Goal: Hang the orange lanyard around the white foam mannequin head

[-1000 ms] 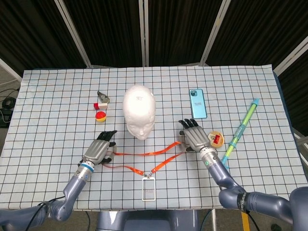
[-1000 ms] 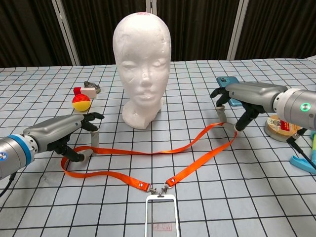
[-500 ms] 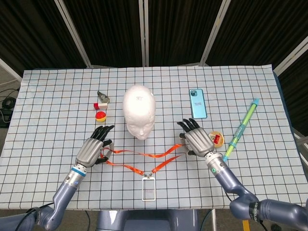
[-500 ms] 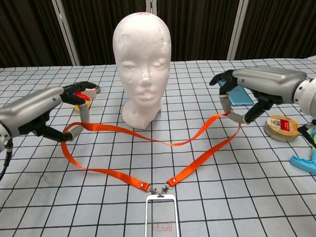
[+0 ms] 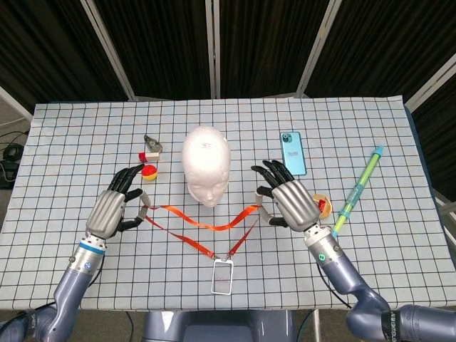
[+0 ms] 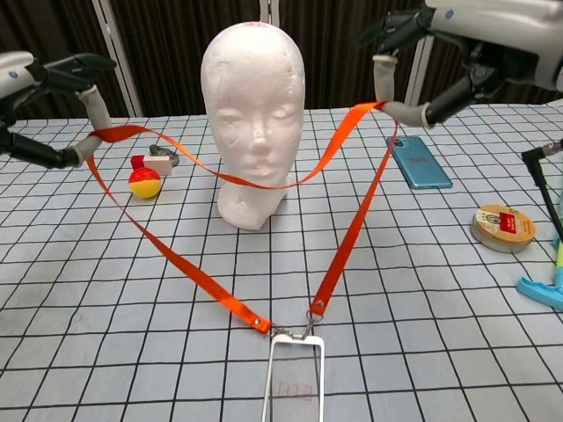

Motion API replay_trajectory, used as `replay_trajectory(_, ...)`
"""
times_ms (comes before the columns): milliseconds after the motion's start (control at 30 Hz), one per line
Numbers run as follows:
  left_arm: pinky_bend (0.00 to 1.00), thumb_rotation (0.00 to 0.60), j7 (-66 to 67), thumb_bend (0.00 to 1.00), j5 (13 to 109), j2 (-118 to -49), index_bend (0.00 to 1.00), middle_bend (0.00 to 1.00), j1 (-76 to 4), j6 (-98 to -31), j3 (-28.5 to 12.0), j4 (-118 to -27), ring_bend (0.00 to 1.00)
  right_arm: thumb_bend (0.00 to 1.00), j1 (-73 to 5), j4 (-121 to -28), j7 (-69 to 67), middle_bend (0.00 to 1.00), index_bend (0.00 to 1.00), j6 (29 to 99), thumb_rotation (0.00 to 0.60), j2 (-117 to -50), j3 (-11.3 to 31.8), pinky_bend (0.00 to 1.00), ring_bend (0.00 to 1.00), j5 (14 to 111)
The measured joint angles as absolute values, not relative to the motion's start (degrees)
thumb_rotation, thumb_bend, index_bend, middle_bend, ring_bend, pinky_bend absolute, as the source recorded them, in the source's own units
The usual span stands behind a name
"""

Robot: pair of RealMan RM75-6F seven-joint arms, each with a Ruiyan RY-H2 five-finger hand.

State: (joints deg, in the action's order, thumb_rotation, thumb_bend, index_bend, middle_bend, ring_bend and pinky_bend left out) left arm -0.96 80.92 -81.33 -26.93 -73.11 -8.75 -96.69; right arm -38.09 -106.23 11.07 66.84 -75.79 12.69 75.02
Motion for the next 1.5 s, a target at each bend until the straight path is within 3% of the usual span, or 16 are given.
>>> replay_trajectory(500,0.0,0.6,1.19,0.52,69.75,-75.65,0.67,0.0,-32.29,-66.08,-17.03,-104.09,0.0,0.5,-41.35,-111.47,17.77,0.13,0.78,67.54,0.6,-75.41,19.82,0.0,0.0,65.0)
replay_trajectory(900,0.0,0.6,3.0,0.52,58.13,-74.08,0.67,0.0,-36.65,-62.06,-22.6,-103.51,0.0,0.5,-43.44,-110.98,14.0,0.14,0.78,66.93,0.6,-74.95,26.16,0.0,0.0,56.92)
replay_trajectory(1133,0.0,0.6,4.47,0.52,49.8,-73.36,0.67,0.0,-40.43,-59.27,-25.73,-102.12,0.0,0.5,-47.23,-108.5,13.14,0.14,0.77,65.2,0.6,-74.37,31.54,0.0,0.0,47.37)
replay_trajectory(1500,0.0,0.6,7.15,0.52,40.15,-74.45,0.67,0.0,-45.35,-56.71,-26.92,-96.17,0.0,0.5,-52.22,-99.91,13.01,0.14,0.77,61.97,0.6,-74.59,35.3,0.0,0.0,34.72)
